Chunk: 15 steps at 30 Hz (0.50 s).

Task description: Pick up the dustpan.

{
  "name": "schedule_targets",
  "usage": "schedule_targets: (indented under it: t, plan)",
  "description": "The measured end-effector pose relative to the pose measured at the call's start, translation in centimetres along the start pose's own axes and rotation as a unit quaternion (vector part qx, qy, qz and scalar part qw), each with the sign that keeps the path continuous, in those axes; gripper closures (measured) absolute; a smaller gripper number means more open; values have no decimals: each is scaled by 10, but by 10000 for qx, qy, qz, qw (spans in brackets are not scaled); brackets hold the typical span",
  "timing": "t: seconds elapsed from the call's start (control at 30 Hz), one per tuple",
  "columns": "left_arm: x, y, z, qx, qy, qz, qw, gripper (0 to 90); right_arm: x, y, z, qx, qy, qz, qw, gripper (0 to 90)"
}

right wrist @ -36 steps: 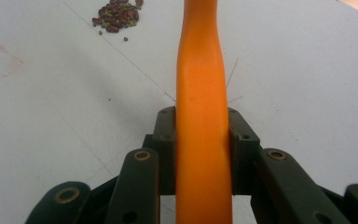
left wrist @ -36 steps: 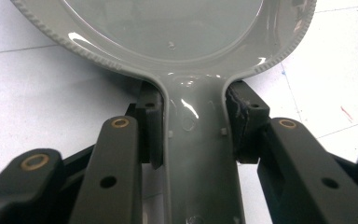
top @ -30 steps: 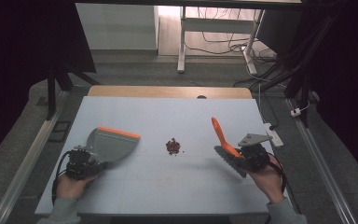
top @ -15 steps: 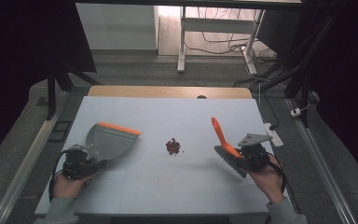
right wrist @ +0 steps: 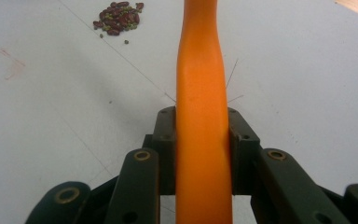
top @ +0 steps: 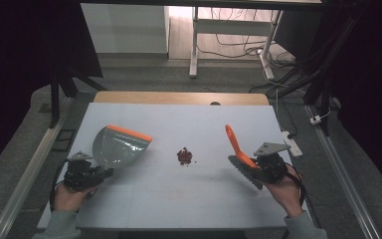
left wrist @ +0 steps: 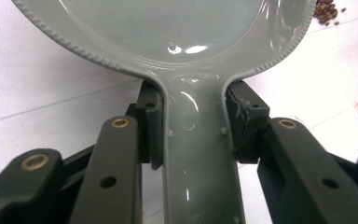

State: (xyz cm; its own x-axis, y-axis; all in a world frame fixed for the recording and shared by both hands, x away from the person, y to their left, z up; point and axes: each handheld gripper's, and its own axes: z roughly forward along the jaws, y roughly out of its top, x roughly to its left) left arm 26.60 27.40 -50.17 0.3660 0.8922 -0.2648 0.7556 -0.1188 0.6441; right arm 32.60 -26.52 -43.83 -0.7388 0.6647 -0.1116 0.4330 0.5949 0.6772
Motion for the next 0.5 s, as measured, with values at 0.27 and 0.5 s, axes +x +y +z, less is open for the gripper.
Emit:
schedule_targets:
  t: [0.27,0.5]
  plan:
    - [-4,10,-2,-94,-176,247,9995,616,-2,5,-1,-28,-75,129,9999,708]
    - [-6,14,-3,-100,-377,416,9984,616,-7,13,1,-149,-22,318,9994,708]
